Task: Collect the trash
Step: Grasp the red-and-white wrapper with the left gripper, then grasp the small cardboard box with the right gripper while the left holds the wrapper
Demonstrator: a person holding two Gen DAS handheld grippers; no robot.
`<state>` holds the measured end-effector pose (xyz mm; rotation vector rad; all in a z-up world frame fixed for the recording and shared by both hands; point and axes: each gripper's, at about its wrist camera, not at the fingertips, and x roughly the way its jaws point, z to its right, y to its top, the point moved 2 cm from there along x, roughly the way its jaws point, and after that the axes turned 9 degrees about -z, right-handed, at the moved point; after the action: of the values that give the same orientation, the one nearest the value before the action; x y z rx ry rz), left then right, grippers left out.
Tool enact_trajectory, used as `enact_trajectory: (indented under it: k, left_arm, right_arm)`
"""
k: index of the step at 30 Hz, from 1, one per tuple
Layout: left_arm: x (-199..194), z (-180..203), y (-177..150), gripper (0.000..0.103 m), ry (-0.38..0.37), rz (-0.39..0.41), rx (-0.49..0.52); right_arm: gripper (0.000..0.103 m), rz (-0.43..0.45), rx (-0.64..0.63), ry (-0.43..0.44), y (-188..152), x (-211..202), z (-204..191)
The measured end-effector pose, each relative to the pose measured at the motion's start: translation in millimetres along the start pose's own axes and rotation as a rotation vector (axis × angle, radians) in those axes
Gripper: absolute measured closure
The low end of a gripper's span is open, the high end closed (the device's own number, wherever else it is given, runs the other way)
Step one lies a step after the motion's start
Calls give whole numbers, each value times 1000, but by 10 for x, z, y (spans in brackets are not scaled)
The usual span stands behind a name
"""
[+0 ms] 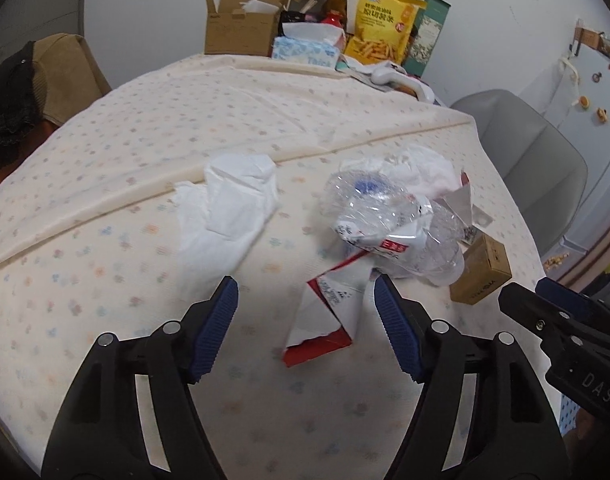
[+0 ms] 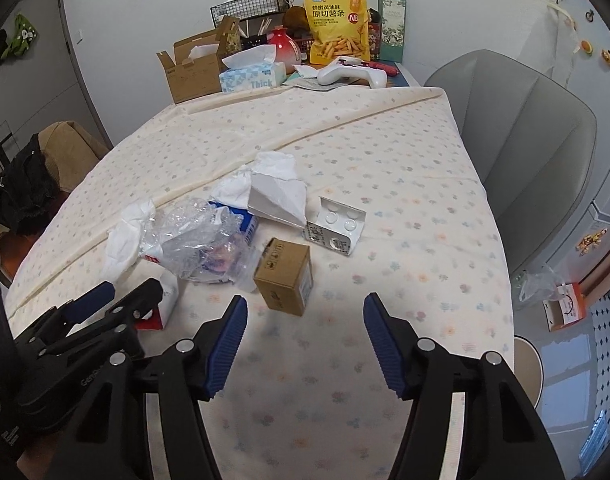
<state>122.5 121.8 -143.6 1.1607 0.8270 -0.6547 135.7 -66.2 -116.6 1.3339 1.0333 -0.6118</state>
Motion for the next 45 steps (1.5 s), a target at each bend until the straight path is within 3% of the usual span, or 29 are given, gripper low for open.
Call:
enact_trajectory:
  k: [6,10,13,25,34,38,45]
  left_arm:
    - [154,143,27,33,44,-41,39]
    - [153,155,39,69,108,-41,59]
    - [121,79,37,70,75,-43,54]
    - [-132,-342,145,70,130,55,-54]
    - [-83,-375,229,70,145,71,-68]
    - [-59,-367,263,70,144,72,-69]
    - [-134,-294,226,70,136,87,-66]
  right_arm:
    - [42,-17,15,-20,-55,35,131]
    - [42,-18,14,-22,-62,33,130]
    - [42,-10,-2,-19,-52,12,69]
    - [44,-8,-53,-4,9,63,-220]
    - [56,-22,-42,0,150,217,-246]
    - [75,-23,-50,3,182,257,-243]
    - [76,-2,-62,15,136,100,-221]
